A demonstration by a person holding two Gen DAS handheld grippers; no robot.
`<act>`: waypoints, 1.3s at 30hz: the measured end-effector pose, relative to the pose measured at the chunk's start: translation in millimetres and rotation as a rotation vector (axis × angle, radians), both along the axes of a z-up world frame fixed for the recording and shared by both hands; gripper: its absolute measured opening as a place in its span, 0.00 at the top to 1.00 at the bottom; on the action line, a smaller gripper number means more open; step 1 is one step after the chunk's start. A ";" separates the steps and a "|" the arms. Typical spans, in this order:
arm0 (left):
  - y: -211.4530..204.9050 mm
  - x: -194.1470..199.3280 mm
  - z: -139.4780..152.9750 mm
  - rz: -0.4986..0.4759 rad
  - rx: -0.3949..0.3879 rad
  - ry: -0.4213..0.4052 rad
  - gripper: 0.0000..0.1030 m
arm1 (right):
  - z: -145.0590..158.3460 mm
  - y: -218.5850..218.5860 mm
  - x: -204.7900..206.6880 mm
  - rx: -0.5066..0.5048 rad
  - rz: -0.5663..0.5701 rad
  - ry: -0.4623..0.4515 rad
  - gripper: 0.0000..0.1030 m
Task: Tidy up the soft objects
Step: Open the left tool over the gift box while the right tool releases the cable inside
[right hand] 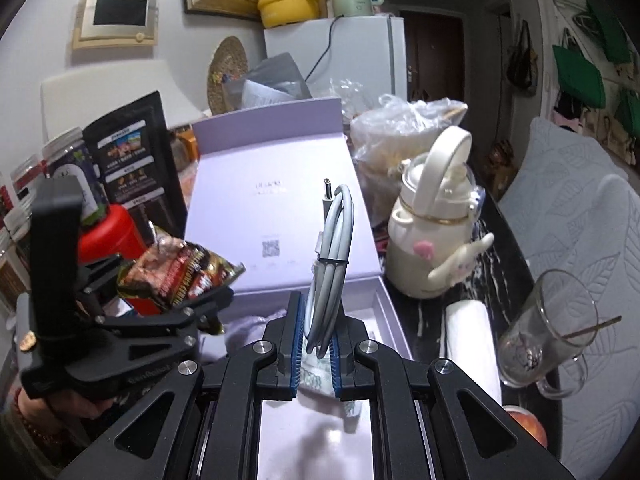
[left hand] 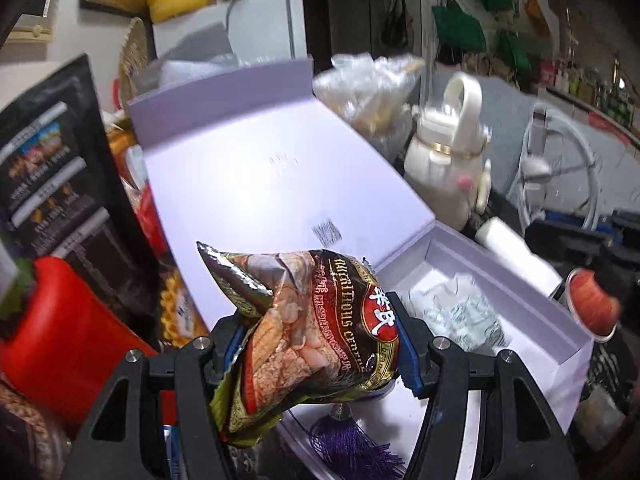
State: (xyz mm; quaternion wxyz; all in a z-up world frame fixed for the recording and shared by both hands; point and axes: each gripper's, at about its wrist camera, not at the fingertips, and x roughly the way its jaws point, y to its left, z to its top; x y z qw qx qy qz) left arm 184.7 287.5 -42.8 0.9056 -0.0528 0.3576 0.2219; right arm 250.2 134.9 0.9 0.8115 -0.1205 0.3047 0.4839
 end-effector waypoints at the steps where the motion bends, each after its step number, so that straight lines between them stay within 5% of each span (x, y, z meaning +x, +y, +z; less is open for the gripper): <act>1: -0.7 2.9 -4.8 -0.003 -0.003 0.016 0.41 | -1.7 0.8 0.8 -0.005 0.002 0.002 0.89; 6: 1.0 15.0 -28.3 0.007 -0.023 0.089 0.41 | -11.0 5.8 3.6 -0.030 0.002 0.009 0.89; 17: -11.5 26.6 -40.2 0.021 0.072 0.166 0.38 | -21.7 10.4 8.3 -0.051 0.012 0.039 0.89; 19: -13.2 28.9 -40.5 0.023 0.074 0.191 0.31 | -22.2 9.6 9.4 -0.052 0.005 0.041 0.89; 20: -13.1 29.8 -41.0 0.022 0.063 0.202 0.23 | -22.7 9.6 10.1 -0.053 0.004 0.043 0.89; 23: -5.8 30.2 -45.1 0.027 -0.053 0.234 0.20 | -24.2 9.2 12.0 -0.057 0.003 0.050 0.89; 39: -15.9 11.3 -6.1 0.068 0.037 0.150 0.19 | -38.9 16.3 19.3 -0.059 0.038 0.121 0.88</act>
